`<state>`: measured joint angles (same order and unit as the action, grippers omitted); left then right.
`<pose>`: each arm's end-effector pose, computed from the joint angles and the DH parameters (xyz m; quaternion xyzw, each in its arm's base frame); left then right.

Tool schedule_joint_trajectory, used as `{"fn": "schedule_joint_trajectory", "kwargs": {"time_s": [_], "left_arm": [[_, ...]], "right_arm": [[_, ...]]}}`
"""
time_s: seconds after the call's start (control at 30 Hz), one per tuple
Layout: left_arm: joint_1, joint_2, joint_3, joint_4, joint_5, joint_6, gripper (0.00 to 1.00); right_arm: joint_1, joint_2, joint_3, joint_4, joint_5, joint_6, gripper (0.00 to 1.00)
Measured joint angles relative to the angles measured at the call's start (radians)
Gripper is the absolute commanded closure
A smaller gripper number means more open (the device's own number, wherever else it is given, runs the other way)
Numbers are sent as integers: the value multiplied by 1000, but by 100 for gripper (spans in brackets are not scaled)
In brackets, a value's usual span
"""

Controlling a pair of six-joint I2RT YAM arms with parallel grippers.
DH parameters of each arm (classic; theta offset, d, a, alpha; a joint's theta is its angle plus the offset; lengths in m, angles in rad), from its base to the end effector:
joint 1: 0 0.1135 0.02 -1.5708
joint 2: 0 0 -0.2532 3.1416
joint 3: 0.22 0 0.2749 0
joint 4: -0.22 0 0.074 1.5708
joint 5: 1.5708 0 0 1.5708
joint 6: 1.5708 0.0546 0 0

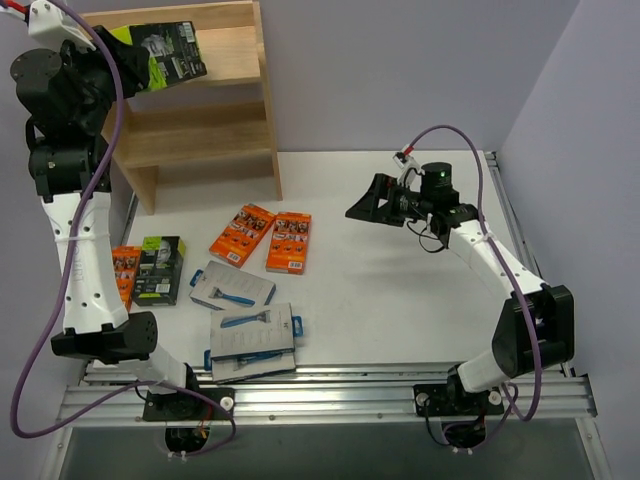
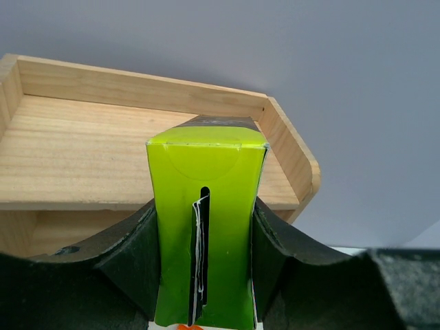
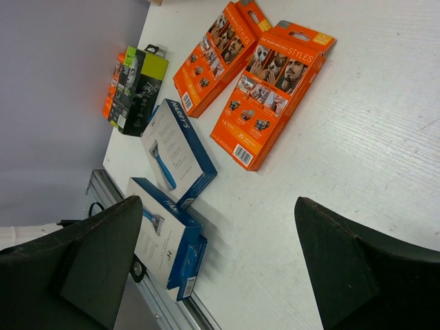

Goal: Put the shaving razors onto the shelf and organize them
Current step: Place the shaving razor onto shelf

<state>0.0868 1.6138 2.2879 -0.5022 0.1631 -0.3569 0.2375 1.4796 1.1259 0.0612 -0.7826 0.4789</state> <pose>0.3286 0.0197 0.6027 -0.0804 0.6396 -0.1547 0.7486 0.3577 0.1262 0.2965 -0.1365 0.7639 0.4800 0.4091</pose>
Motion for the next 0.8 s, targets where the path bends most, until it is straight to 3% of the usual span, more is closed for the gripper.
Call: {"fn": "schedule_joint_trajectory", "kwargs": {"time_s": [0.53,0.8], "left_arm": [[3,158,-43,268,-194,166,97],[71,161,-142,379,-294,176,84]], "right_arm": [[13,89,11,-12,19,-40,12],[13,130,11,3,8,-50,12]]}}
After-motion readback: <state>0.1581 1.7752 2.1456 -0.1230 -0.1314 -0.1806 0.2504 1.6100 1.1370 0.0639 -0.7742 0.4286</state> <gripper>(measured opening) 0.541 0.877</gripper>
